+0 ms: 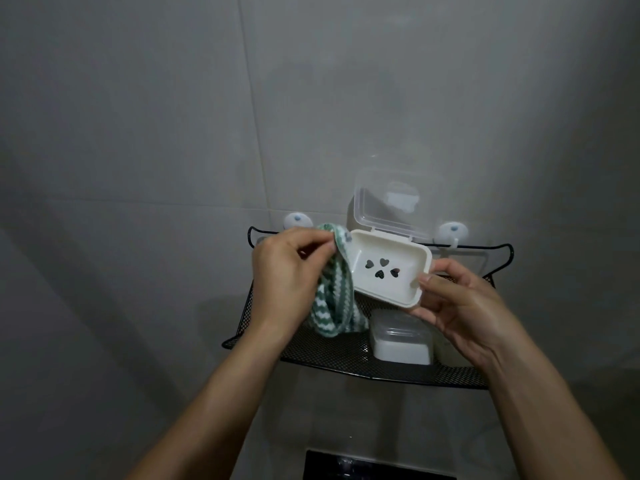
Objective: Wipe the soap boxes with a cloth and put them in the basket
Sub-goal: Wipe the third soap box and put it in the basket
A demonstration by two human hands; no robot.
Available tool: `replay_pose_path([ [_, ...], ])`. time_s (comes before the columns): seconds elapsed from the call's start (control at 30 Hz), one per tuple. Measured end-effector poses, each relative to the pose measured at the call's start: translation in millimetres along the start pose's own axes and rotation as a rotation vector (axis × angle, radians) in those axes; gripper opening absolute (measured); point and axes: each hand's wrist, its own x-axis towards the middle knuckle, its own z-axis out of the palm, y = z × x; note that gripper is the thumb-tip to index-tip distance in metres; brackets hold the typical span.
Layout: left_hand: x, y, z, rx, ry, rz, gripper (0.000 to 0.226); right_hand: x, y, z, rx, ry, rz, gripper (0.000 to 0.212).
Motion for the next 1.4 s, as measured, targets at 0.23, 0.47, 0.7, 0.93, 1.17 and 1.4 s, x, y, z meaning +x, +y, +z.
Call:
replay_pose_path([
  [0.23,10.2,26.6,23.1,0.074,0.023,-0.166,0.013,-4.4,12.5,15.5,0.019,-0.076,-0.068,0.027],
  [0.47,-19.2,46.8,55.5,0.211,-0.295,-0.251,0.041,-2.0,21.6,20.2,-0.01,-0.057,-0.138,0.02],
  [0.7,-23.1,52.5,63.5,0.193,-0.414,-0.245,0.057,-2.7,12.9,19.5,-0.017,-0.084,-0.159,0.027],
  [0.93,-39.0,55.5,67.6,0.202,-0.417,-0.098,0.049,2.9,8.9,14.5,-0.008,-0.1,-0.144,0.038],
  [1.17,-41.4,47.7,67.2,0.305,-0.429,-0.019,0.061,7.4,7.6,13.8,0.006,-0.124,-0.146,0.046],
  [1.4,-22.6,33.2,62.8,0.537,-0.343,-0.018,0.066,10.8,7.4,10.2,0.005,-0.141,-0.139,0.044],
])
